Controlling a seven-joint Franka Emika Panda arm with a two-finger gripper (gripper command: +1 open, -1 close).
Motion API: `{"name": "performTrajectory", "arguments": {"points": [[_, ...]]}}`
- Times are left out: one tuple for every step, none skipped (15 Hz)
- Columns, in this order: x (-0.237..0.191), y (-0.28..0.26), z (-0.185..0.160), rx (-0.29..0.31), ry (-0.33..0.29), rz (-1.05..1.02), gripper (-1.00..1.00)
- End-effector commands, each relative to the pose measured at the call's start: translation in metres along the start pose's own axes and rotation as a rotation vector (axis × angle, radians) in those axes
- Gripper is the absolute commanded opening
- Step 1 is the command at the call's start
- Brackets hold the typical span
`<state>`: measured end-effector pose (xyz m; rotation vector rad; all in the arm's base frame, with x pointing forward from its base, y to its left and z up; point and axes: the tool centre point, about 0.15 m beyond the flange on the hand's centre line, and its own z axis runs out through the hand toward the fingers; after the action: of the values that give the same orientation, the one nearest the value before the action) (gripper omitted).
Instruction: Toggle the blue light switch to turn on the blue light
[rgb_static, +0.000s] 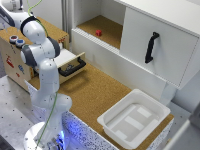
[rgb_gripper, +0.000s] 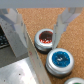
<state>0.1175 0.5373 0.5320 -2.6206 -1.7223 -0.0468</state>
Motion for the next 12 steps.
{"name": "performTrajectory", "arguments": {"points": [[0.014, 0.013, 0.006, -0.039, -0.128, 0.079, -1.00], [0.013, 0.020, 0.010, -0.036, -0.122, 0.101, -1.00], [0.013, 0.027, 0.012, -0.022, -0.111, 0.125, -1.00], [0.013, 0.033, 0.015, -0.009, -0.102, 0.146, -1.00], [0.013, 0.037, 0.019, 0.006, -0.090, 0.163, -1.00], [0.013, 0.039, 0.025, 0.021, -0.088, 0.177, -1.00], [0.014, 0.043, 0.030, 0.037, -0.077, 0.193, -1.00], [0.016, 0.046, 0.038, 0.057, -0.072, 0.214, -1.00], [0.017, 0.047, 0.041, 0.065, -0.069, 0.222, -1.00], [0.018, 0.048, 0.044, 0.070, -0.063, 0.232, -1.00], [0.017, 0.048, 0.048, 0.077, -0.061, 0.246, -1.00], [0.015, 0.047, 0.054, 0.073, -0.065, 0.263, -1.00]]}}
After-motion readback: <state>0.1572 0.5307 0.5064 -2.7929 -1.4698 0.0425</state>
